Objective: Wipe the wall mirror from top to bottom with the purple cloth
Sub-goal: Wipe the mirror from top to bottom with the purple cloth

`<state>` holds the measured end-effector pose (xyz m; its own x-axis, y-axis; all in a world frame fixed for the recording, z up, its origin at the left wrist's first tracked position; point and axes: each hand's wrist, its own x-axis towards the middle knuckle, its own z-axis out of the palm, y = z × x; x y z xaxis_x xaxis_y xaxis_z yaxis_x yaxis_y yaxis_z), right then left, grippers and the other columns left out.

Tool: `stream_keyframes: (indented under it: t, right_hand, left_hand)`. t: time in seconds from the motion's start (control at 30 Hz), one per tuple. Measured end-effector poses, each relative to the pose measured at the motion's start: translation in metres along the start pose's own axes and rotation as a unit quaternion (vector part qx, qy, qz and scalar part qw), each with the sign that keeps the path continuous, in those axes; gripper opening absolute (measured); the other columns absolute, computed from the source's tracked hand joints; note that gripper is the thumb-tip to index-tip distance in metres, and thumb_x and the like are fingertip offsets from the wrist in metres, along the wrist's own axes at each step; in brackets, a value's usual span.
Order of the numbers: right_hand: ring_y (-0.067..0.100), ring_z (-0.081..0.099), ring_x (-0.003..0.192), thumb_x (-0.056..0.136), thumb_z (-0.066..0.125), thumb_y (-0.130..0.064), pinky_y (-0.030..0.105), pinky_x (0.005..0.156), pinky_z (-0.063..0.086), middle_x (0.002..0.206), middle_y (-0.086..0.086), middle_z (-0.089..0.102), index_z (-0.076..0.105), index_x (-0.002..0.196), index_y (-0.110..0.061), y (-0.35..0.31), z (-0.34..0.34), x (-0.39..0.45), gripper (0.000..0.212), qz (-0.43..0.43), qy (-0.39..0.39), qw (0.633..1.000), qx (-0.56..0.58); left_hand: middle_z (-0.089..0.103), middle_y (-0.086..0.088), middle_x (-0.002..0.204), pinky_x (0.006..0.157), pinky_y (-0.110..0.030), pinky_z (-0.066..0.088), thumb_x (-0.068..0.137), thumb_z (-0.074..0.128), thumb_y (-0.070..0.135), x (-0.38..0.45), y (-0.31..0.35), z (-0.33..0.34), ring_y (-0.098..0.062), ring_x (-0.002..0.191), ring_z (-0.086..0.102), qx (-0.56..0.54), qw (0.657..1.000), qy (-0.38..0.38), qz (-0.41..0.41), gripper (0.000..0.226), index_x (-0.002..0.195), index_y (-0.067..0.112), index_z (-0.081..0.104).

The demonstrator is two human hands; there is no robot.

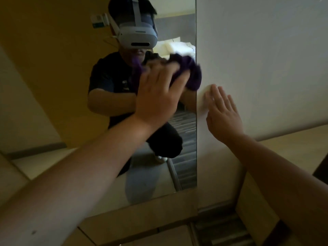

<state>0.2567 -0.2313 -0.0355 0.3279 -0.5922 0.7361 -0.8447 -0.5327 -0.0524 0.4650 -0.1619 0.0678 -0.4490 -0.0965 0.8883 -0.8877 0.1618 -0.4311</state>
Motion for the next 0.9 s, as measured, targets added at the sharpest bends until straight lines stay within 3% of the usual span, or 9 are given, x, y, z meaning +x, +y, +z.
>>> stream_keyframes:
  t: [0.17,0.33,0.5,0.6,0.77,0.9]
  right_hand:
    - [0.032,0.002,0.153,0.1,0.037,-0.016,0.052,0.124,0.013,0.165,0.016,0.01,0.018,0.157,-0.007,0.002,0.007,0.0,0.06,-0.002,0.017,1.0,0.003]
    - [0.032,0.005,0.152,0.101,0.042,-0.021,0.051,0.123,0.013,0.165,0.015,0.009,0.019,0.157,-0.007,0.008,0.014,0.001,0.062,-0.026,0.035,0.999,0.003]
    - [0.028,-0.003,0.153,0.1,0.045,-0.008,0.049,0.124,0.009,0.166,0.014,0.006,0.014,0.158,-0.009,0.01,0.013,0.0,0.066,-0.02,0.03,0.999,-0.009]
    - [0.027,-0.005,0.153,0.101,0.043,-0.009,0.048,0.125,0.008,0.167,0.012,0.003,0.011,0.159,-0.011,0.007,0.008,0.0,0.066,-0.01,0.009,1.0,-0.009]
    - [0.026,-0.005,0.153,0.101,0.04,-0.011,0.047,0.125,0.006,0.167,0.009,0.0,0.009,0.159,-0.014,0.0,-0.007,-0.001,0.066,0.005,-0.024,1.0,0.015]
    - [0.027,-0.002,0.153,0.102,0.042,-0.018,0.045,0.125,0.005,0.166,0.015,0.004,0.015,0.157,-0.01,-0.028,-0.013,-0.015,0.062,0.03,0.003,0.998,0.059]
  left_hand:
    - [0.067,-0.009,0.114,0.084,-0.041,0.043,0.095,0.066,0.02,0.022,-0.001,0.022,-0.03,0.101,0.063,0.053,0.998,-0.009,0.023,0.025,0.12,0.019,0.069]
    - [0.064,-0.011,0.121,0.085,-0.044,0.043,0.103,0.047,0.016,-0.095,0.053,0.038,-0.03,0.105,0.057,0.02,0.985,-0.103,0.135,0.032,0.131,0.015,0.062]
    - [0.051,-0.008,0.127,0.083,-0.039,0.037,0.097,0.052,0.016,-0.193,0.102,0.047,-0.025,0.104,0.05,-0.032,0.961,-0.2,0.19,0.035,0.131,0.017,0.061]
    - [0.053,-0.005,0.127,0.086,-0.038,0.037,0.097,0.052,0.018,-0.226,0.117,0.042,-0.023,0.106,0.052,-0.055,0.941,-0.254,0.217,0.034,0.13,0.019,0.06]
    - [0.055,-0.004,0.124,0.085,-0.036,0.042,0.098,0.051,0.015,-0.224,0.11,0.014,-0.023,0.101,0.055,-0.089,0.928,-0.31,0.185,0.029,0.126,0.017,0.059]
    - [0.062,-0.006,0.121,0.086,-0.038,0.043,0.096,0.046,0.015,-0.224,0.077,-0.031,-0.026,0.105,0.056,-0.106,0.95,-0.286,0.068,0.035,0.126,0.017,0.064]
